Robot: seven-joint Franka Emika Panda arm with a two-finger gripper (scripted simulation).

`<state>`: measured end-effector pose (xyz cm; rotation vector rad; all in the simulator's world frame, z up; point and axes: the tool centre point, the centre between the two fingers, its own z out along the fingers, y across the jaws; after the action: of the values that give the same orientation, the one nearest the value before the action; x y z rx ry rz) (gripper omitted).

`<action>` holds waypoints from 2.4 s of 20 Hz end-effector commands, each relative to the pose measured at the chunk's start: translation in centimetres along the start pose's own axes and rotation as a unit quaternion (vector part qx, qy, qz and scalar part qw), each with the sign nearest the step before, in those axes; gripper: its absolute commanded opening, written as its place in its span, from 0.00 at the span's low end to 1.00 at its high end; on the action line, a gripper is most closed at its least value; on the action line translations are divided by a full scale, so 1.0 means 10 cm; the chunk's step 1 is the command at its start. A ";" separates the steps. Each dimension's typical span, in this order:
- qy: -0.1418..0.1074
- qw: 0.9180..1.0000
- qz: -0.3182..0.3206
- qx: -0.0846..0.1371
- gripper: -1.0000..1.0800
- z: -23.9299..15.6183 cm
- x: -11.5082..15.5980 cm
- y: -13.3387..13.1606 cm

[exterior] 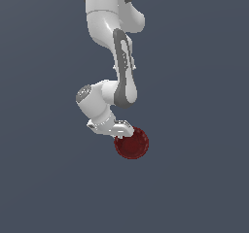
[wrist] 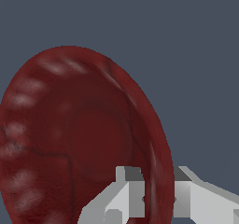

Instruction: Pick up the object and move it to a goal position.

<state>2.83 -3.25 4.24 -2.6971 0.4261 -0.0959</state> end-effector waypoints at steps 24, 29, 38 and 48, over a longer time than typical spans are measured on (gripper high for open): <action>0.000 1.000 0.000 0.000 0.00 -0.69 -0.09 -0.03; 0.000 1.000 0.001 -0.001 0.00 -1.21 -0.15 -0.05; 0.000 1.000 0.001 -0.001 0.00 -2.31 -0.28 -0.11; 0.000 1.000 0.001 -0.002 0.00 -3.31 -0.37 -0.16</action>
<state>-4.23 -13.03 33.89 -2.6995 0.4300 -0.0943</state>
